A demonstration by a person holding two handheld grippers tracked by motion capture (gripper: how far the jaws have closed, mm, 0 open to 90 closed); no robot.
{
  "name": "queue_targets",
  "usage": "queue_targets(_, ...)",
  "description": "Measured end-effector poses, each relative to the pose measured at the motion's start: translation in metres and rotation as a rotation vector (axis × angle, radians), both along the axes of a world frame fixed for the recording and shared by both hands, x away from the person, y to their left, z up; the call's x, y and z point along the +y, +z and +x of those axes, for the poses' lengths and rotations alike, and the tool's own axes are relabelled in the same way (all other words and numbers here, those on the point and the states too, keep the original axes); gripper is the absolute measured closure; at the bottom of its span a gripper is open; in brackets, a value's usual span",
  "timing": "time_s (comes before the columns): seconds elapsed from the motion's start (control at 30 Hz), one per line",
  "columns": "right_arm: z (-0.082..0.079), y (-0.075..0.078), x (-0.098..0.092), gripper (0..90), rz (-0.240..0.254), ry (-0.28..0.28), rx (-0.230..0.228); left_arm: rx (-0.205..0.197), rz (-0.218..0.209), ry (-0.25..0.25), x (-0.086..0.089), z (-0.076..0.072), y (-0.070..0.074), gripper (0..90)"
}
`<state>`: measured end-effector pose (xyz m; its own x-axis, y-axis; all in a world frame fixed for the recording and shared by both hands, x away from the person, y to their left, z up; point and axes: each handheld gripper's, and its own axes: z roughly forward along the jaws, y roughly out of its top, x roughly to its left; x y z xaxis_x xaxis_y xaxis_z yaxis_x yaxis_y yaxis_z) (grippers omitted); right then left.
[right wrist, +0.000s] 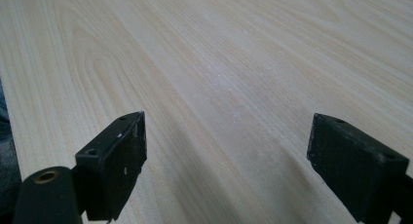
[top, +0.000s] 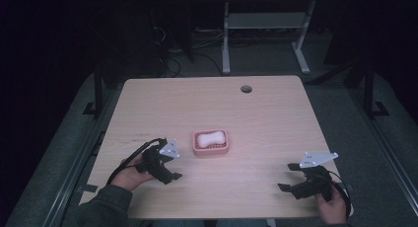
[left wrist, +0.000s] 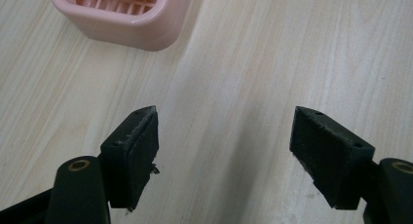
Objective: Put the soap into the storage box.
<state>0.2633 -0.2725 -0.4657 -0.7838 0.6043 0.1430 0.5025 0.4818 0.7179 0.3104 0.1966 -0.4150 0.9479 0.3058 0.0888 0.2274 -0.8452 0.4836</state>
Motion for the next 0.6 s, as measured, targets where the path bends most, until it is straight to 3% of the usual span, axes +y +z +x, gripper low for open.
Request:
queue_targets(0.2,-0.001,0.000,-0.001,14.2,0.001,0.002,-0.002,-0.004,0.011,0.004,0.007,-0.004,-0.003,25.6)
queue_targets(0.6,-0.002,-0.001,0.000,14.2,0.000,0.002,0.001,-0.001,-0.010,0.030,0.027,-0.022,-0.013,25.4)
